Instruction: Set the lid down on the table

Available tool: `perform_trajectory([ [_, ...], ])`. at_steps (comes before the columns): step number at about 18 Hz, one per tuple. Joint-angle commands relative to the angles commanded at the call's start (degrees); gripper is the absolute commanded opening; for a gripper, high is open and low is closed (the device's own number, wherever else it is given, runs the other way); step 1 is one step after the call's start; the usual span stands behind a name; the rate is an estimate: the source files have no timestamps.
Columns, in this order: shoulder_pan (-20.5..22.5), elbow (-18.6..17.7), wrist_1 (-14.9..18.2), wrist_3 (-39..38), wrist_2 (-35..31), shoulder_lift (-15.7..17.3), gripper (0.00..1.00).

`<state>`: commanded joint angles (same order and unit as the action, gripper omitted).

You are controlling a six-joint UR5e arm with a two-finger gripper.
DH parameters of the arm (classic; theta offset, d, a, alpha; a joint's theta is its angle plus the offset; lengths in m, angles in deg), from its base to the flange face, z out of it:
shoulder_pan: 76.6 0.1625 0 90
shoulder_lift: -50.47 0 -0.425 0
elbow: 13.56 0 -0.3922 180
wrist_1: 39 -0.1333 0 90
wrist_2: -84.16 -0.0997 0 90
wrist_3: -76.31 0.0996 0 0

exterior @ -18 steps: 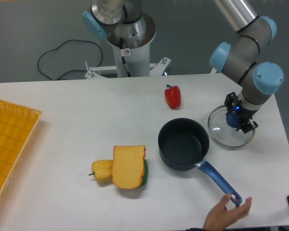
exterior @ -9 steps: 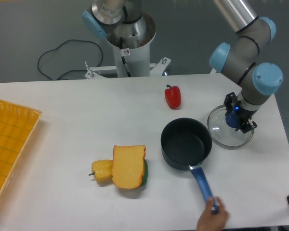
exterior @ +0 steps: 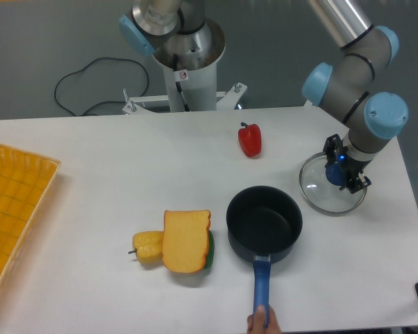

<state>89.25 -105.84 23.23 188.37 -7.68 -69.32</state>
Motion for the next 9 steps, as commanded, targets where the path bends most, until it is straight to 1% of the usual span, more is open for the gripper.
perform_trajectory([
  [5,-0.1,0.0,-0.1,0.1,-0.1,-0.1,0.72],
  [6,-0.1,0.0,-0.1,0.0,-0.1,-0.1,0.73],
  [8,-0.1,0.0,-0.1,0.1,-0.1,-0.1,0.8],
  [9,-0.1,0.0,-0.1,0.0,-0.1,-0.1,0.8],
])
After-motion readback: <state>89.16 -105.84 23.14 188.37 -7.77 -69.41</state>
